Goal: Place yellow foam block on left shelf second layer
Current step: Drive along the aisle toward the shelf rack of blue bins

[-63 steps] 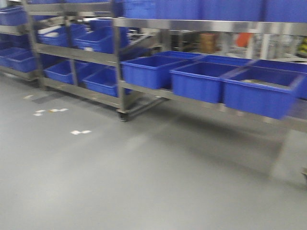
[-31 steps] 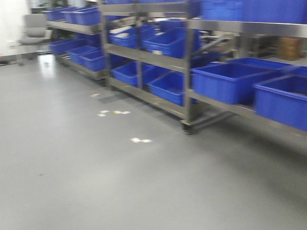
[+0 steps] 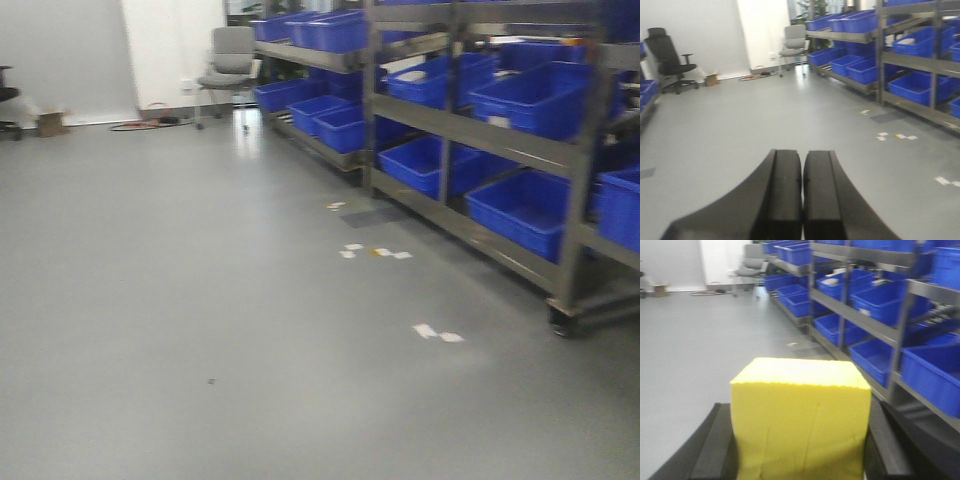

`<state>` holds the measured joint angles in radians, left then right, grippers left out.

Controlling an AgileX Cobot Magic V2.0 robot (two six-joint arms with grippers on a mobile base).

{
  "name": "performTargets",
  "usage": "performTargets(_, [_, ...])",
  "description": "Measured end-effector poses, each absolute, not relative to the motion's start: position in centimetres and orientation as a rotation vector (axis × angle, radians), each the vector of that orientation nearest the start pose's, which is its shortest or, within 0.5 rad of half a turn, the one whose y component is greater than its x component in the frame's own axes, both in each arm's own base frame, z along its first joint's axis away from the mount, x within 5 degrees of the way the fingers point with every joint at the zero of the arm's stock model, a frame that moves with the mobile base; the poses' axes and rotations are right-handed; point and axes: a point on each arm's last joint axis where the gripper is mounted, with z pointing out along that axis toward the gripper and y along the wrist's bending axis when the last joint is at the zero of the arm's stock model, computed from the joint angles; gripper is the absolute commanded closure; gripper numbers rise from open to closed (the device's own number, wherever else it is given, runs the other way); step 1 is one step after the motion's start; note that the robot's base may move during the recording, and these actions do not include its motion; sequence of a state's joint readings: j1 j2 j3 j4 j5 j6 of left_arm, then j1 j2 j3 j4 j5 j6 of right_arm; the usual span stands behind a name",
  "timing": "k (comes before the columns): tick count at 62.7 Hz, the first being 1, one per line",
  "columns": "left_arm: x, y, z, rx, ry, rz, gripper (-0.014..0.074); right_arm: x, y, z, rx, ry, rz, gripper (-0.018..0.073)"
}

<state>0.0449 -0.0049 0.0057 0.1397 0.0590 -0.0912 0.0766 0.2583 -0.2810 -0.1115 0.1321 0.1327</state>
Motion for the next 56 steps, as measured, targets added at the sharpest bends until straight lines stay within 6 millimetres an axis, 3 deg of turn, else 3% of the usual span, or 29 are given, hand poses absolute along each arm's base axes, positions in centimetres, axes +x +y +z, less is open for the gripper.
performTargets(56, [5.62, 0.33, 20.62, -0.004, 1.543, 0.080, 0.0460, 7.45, 0.44, 27.98, -0.032, 1.592, 0.065, 0.0103])
